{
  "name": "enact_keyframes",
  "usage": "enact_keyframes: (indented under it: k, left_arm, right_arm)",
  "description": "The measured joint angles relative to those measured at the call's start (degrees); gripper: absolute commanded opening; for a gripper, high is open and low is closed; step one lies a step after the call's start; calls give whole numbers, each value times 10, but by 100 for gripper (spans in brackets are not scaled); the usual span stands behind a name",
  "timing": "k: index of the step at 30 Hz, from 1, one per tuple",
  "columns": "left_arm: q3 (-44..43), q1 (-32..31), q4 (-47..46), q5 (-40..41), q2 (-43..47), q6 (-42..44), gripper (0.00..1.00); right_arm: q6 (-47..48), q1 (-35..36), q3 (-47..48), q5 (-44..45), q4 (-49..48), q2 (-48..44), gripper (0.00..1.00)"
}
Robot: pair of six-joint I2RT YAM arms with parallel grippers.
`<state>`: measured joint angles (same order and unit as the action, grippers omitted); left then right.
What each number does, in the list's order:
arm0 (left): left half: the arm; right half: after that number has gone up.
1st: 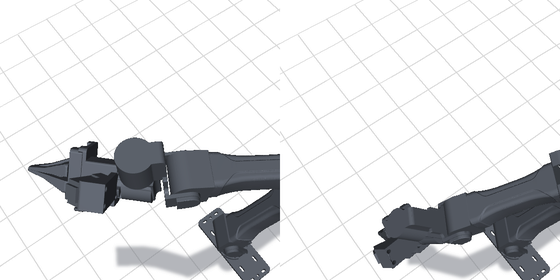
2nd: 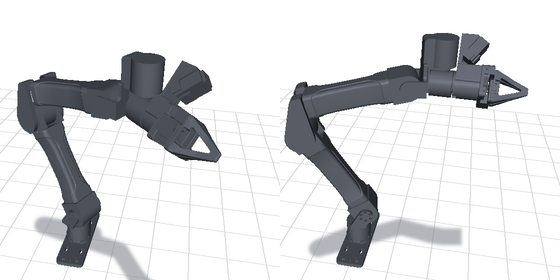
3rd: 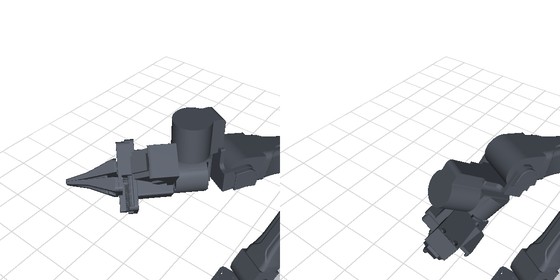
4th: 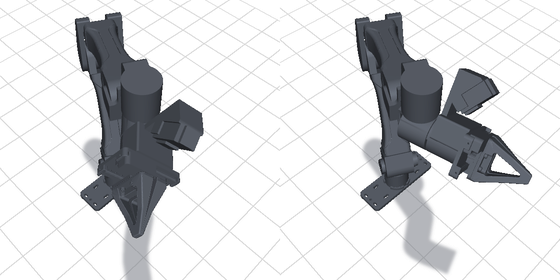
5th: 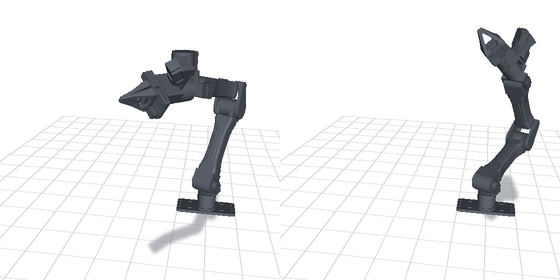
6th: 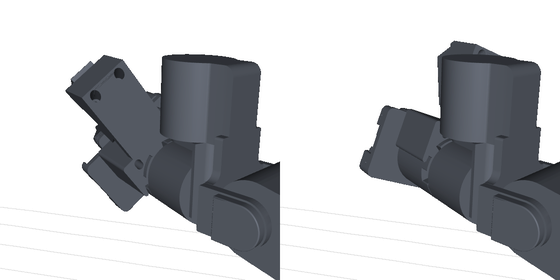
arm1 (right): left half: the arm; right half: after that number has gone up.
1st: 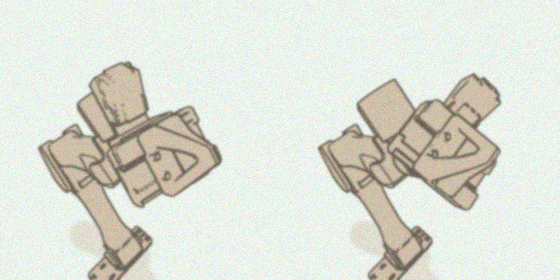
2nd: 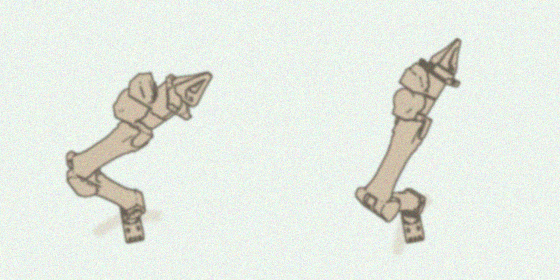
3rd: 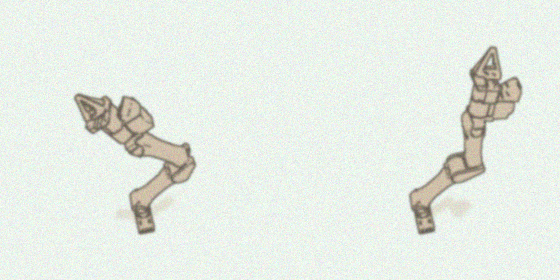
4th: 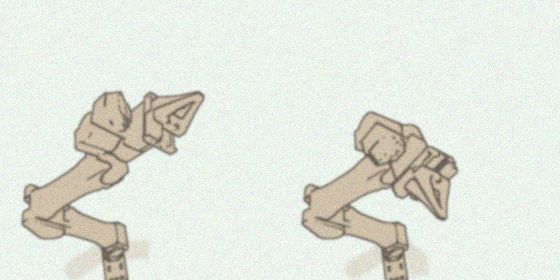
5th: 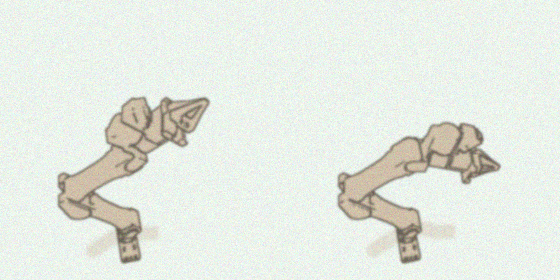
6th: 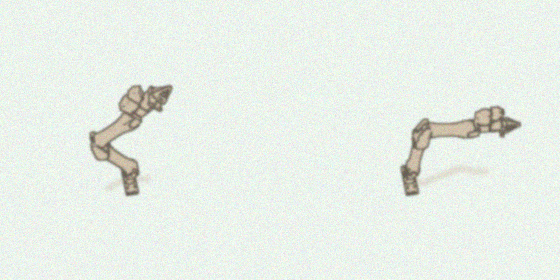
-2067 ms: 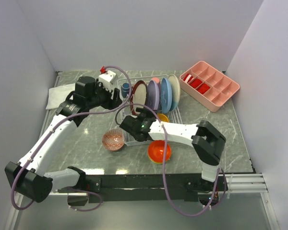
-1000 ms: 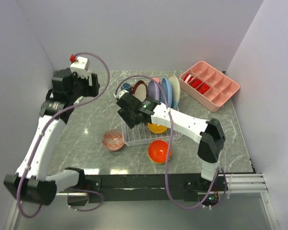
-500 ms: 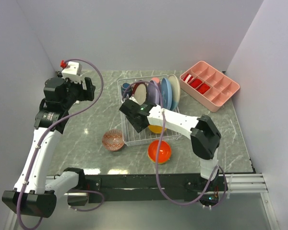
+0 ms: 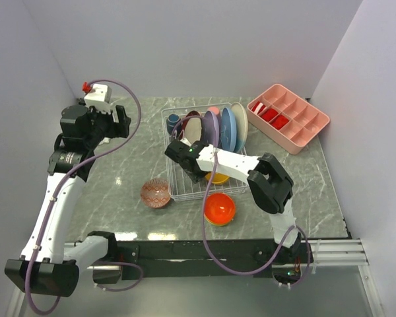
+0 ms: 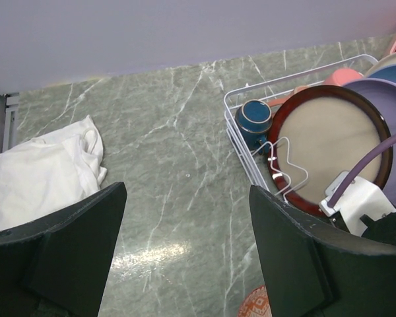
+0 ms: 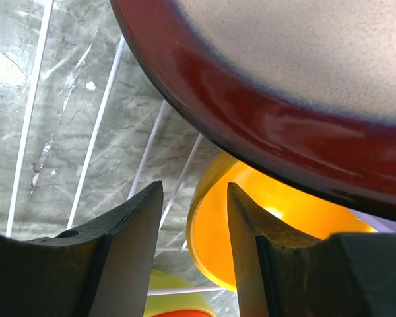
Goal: Load the mixed dishes into the dish rack
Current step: Pick up the bowl from the dish rack.
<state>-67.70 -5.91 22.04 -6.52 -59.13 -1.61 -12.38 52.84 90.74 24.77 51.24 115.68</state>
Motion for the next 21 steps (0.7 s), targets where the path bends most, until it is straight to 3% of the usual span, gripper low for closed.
enact_keyframes:
  k: [2,3,6,11,21]
  left_arm:
    - [0,0,-1,-3,0,-3,82]
    - [0,0,-2,-4,0,-6,82]
    - [1,0,-7,-11,0,-11,82]
    - [10,0,-17,-19,0,-17,82]
    - [16,0,-18,-37,0,-20,82]
  right_arm:
    - [0,0,0,1,1,0,45]
    - [0,0,0,3,2,0,37]
    - [3,1,0,6,3,0,31]
    - [4,7,0,14,7,-8,1]
    - [13,10,-1,-26,13,-87,0]
